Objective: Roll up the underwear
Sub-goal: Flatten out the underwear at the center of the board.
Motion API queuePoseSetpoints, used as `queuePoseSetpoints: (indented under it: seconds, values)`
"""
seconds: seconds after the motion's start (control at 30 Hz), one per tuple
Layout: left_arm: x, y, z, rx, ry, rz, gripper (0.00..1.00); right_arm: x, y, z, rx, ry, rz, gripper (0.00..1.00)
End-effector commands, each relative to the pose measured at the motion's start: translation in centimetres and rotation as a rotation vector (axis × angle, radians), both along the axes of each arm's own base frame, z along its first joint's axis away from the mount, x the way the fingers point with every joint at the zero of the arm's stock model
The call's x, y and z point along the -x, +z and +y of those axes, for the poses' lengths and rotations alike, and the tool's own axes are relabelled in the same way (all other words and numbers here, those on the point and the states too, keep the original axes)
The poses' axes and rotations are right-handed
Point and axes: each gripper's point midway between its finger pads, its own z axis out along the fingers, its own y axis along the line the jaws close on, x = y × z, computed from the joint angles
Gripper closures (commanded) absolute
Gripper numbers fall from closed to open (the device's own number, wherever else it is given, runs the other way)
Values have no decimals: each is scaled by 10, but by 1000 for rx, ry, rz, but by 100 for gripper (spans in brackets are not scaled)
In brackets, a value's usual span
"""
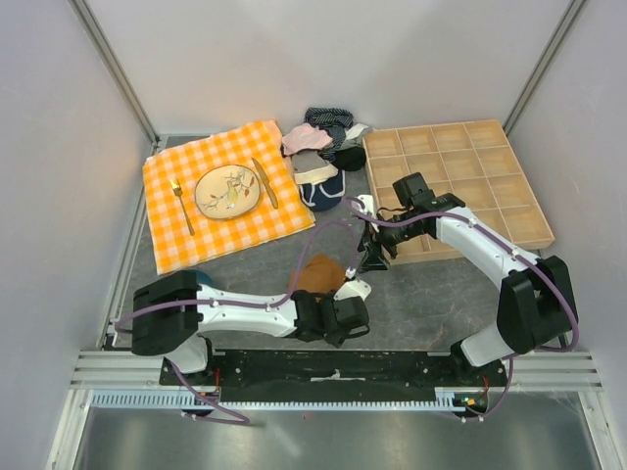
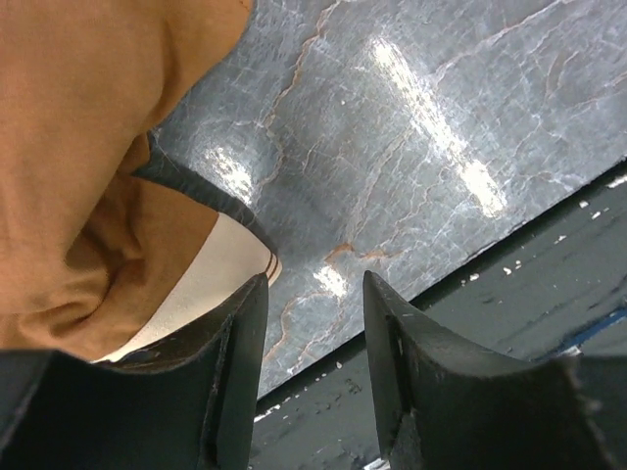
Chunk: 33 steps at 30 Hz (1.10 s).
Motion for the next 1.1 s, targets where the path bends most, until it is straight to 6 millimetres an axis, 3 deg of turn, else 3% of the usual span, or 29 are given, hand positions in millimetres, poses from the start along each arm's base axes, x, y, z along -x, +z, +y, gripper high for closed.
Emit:
queuePoseSetpoints:
  seconds: [0.0,0.23,0.4,0.67,0.9,1.07]
  values:
    - [-14,6,-8,-18,43,-85,50,3,8,4,-50,35,-21,28]
    - [-24,-9,6,-158,67,-132,53,4,3,3,-42,44,-4,28]
    - [-31,-9,11,-206,87,-166,54,5,-2,3,-31,51,12,28]
    - [-36,-3,22,-224,114,-204,57,5,-7,2,-19,59,26,28]
    - [-38,17,15,-162,112,-231,57,5,-10,1,-10,61,36,28]
    - [-41,20,18,-158,119,-252,56,6,-13,1,-6,67,47,28]
